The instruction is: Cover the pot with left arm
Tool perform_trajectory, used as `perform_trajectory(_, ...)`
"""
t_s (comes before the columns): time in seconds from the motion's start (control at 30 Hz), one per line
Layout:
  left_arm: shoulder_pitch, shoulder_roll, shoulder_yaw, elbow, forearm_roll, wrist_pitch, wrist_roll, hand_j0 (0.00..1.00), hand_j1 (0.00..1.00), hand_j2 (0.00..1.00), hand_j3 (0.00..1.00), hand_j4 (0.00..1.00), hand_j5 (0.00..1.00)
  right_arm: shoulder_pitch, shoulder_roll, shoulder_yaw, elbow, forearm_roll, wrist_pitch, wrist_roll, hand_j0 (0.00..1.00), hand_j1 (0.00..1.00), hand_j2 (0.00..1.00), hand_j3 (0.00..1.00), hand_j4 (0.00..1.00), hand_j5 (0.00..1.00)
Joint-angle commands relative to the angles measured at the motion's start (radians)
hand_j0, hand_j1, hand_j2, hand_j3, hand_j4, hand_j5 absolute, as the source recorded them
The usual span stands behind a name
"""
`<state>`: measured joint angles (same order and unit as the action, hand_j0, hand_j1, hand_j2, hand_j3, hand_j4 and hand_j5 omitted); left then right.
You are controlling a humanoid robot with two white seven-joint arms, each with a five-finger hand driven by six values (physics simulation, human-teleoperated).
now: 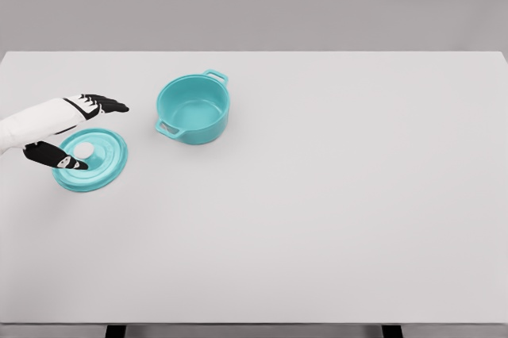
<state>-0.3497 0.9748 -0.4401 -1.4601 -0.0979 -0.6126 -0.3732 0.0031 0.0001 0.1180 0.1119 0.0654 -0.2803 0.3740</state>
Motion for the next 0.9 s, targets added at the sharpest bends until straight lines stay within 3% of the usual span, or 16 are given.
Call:
perform_trajectory(0.0,0.000,0.001,0.000,0.000,0.007,0.002,0.000,1.00,1.00,1.00,1.00,1.00,1.00,0.000,0.000,0.008,0.000,0.002,0.000,0.000,1.00,1.00,1.00,1.00,1.00,1.00)
perform_trajectory(0.07,0.000,0.001,0.000,0.001,0.024,0.002,0.000,1.00,1.00,1.00,1.00,1.00,1.00,0.000,0.000,-0.001,0.000,0.001,0.000,0.000,1.00,1.00,1.00,1.00,1.00,1.00)
perform_trajectory(0.17,0.006,0.002,-0.002,0.001,0.139,0.002,-0.001,1.00,1.00,1.00,1.00,1.00,1.00,-0.002,0.000,-0.001,0.000,0.001,0.000,0.000,1.00,1.00,1.00,1.00,1.00,1.00)
perform_trajectory(0.27,0.008,0.031,-0.130,0.004,0.314,0.002,0.011,1.00,1.00,1.00,1.00,1.00,1.00,0.000,0.000,-0.001,0.000,0.001,0.000,0.000,1.00,1.00,1.00,1.00,1.00,1.00)
perform_trajectory(0.3,0.008,0.036,-0.135,0.017,0.365,0.002,0.016,1.00,1.00,1.00,1.00,1.00,1.00,0.000,0.000,-0.001,0.000,0.001,0.000,0.000,1.00,1.00,1.00,1.00,1.00,1.00)
perform_trajectory(0.4,0.003,0.031,-0.143,0.026,0.382,0.002,0.007,1.00,1.00,1.00,1.00,1.00,1.00,0.000,0.000,-0.001,0.000,0.001,0.000,0.000,1.00,1.00,1.00,1.00,1.00,1.00)
perform_trajectory(0.53,0.008,0.022,-0.134,0.032,0.469,0.002,0.131,1.00,1.00,1.00,1.00,1.00,1.00,0.000,0.000,-0.001,0.000,0.001,0.000,0.000,1.00,1.00,1.00,1.00,1.00,1.00)
perform_trajectory(0.6,0.014,-0.018,-0.112,0.043,0.492,0.002,0.135,1.00,1.00,1.00,1.00,1.00,1.00,0.000,0.000,-0.001,0.000,0.001,0.000,0.000,1.00,1.00,1.00,1.00,1.00,1.00)
perform_trajectory(0.67,0.046,-0.038,-0.120,0.064,0.659,0.002,0.137,1.00,1.00,1.00,1.00,1.00,1.00,0.000,0.000,-0.001,0.000,0.001,0.000,0.000,1.00,1.00,1.00,1.00,1.00,1.00)
perform_trajectory(0.8,0.048,-0.041,-0.146,0.075,0.777,0.002,0.114,1.00,1.00,1.00,1.00,1.00,1.00,0.000,0.000,-0.001,0.000,0.001,0.000,0.000,1.00,1.00,1.00,1.00,1.00,1.00)
perform_trajectory(0.87,0.054,-0.038,-0.146,0.128,0.788,0.002,0.105,1.00,1.00,1.00,1.00,1.00,1.00,0.000,0.000,-0.001,0.000,0.001,0.000,0.000,1.00,1.00,1.00,1.00,1.00,1.00)
